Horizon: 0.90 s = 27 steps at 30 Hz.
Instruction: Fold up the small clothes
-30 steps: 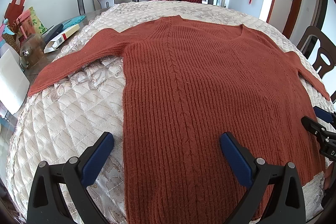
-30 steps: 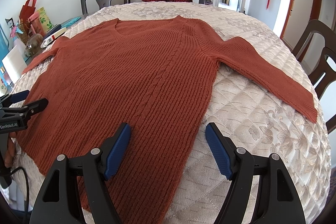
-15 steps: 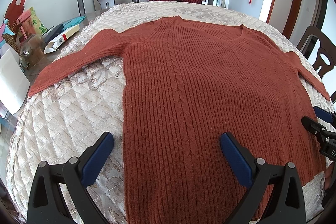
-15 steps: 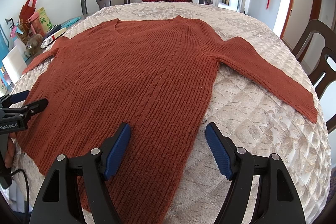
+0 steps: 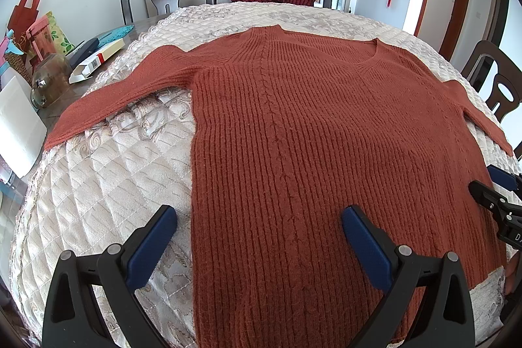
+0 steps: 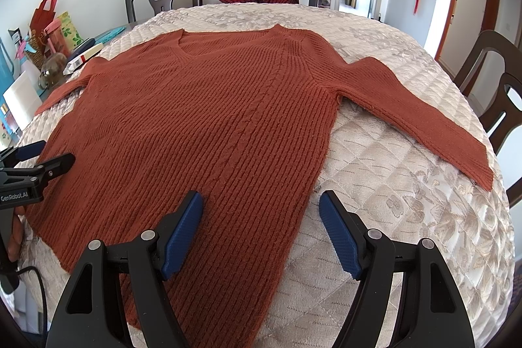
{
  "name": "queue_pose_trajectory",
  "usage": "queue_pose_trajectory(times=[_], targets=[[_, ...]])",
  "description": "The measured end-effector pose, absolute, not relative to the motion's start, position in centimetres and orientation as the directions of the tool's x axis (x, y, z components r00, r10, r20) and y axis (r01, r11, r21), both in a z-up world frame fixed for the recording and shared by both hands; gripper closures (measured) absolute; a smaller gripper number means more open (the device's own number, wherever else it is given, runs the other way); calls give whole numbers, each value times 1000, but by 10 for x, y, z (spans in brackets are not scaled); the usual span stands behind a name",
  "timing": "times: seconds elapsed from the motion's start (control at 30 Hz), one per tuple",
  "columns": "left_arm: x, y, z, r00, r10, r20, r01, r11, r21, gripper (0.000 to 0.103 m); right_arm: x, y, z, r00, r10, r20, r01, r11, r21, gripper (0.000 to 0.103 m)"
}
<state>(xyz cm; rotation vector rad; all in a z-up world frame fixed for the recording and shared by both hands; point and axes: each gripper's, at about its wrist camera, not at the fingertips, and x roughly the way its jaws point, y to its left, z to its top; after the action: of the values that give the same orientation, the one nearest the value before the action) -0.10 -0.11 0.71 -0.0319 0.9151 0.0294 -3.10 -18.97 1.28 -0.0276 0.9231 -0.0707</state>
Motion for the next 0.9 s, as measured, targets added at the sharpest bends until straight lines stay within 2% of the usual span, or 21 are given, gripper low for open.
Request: queue_pose_trajectory(times=[0.9], targets=[[4, 2, 5, 601, 15, -799, -47, 999, -16, 0, -26, -187, 12, 591, -80, -803, 51, 997, -62, 29]])
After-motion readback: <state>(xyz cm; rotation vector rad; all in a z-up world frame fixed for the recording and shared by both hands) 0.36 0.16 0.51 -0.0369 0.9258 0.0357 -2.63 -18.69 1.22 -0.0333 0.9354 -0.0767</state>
